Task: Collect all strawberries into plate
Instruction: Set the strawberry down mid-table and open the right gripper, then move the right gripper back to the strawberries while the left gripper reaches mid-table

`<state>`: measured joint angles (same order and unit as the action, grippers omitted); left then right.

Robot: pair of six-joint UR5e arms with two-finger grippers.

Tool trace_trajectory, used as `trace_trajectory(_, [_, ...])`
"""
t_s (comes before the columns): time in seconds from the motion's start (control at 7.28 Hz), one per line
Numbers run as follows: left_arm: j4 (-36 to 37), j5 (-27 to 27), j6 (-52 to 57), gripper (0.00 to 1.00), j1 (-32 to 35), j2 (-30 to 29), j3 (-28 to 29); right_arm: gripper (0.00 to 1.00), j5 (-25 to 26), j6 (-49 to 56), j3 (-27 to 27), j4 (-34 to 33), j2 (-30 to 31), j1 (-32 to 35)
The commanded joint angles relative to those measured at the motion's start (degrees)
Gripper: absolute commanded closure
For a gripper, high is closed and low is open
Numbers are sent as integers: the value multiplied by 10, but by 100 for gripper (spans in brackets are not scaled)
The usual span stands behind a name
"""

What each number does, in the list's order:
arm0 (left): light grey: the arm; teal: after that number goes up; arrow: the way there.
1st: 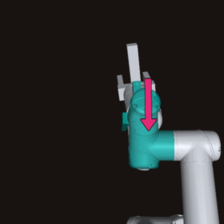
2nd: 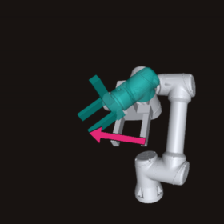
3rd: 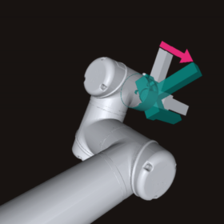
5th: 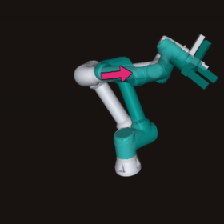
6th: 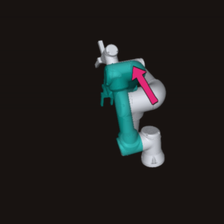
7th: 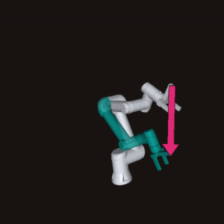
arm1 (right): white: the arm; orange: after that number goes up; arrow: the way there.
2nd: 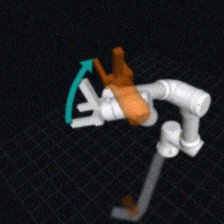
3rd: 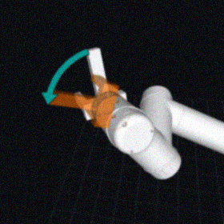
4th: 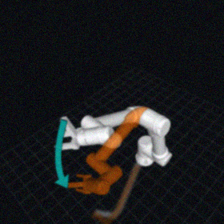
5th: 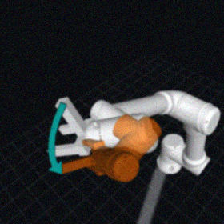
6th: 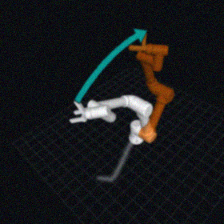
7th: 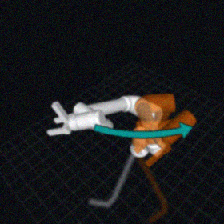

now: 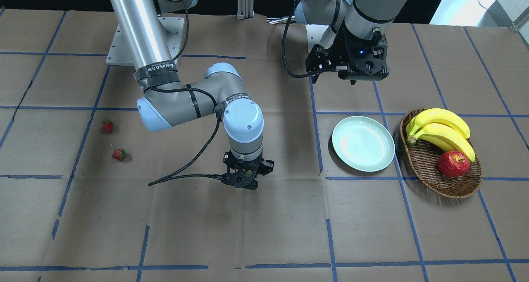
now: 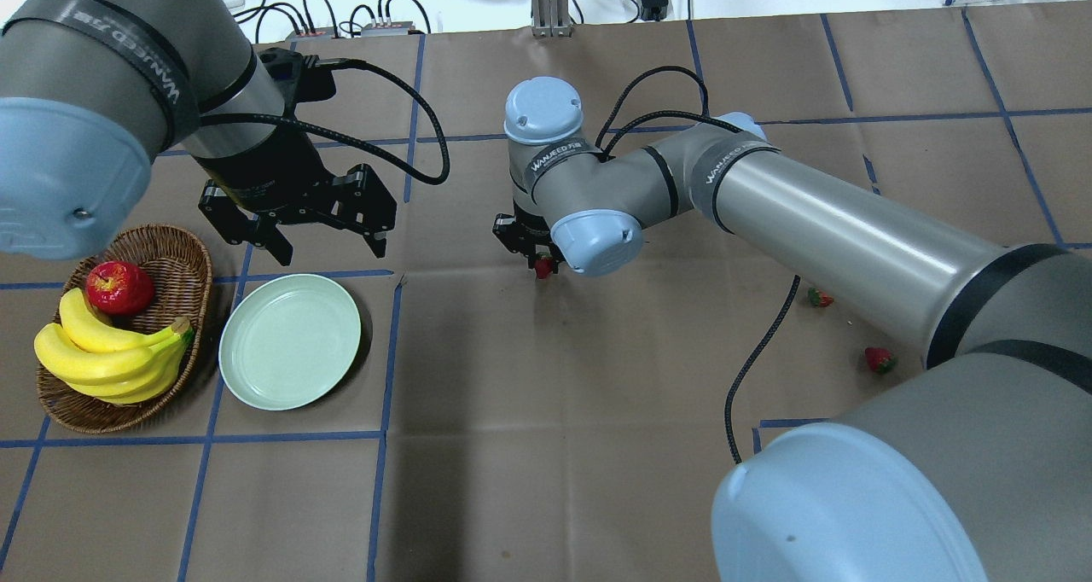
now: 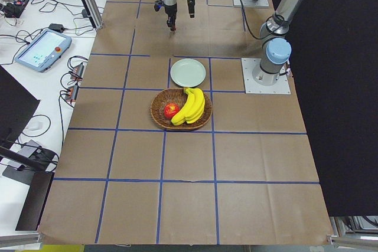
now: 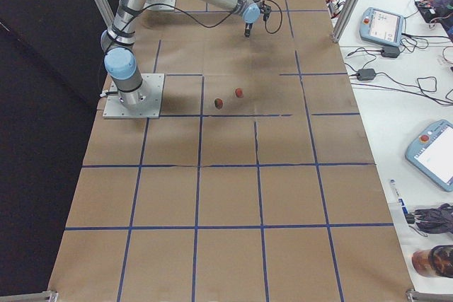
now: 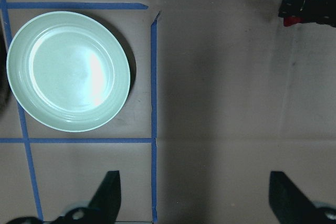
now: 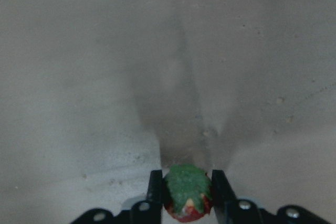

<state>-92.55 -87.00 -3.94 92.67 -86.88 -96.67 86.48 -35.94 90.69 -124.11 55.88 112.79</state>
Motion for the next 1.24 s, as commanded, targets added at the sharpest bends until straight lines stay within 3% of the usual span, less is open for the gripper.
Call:
trace_trajectory(0.0, [0,2,-3,0,0,-4,0,0,5,3,-3,7,5,-8])
trace_trajectory(0.14, [0,2,-4,0,0,-3,0,0,6,3,-3,8,21,-11])
trace_trajectory(0.41, [-4,2,-22,0,1,-2,1,0,7,57,2,83,82,-56])
trace_trajectory(0.69, [1,-1,-18,0,1,1,1,0,56,144,13,148,134,-109])
trace_trajectory(1.1, [24,5,-19,0,2,-37,0,0,61,322,135,142,220,-225])
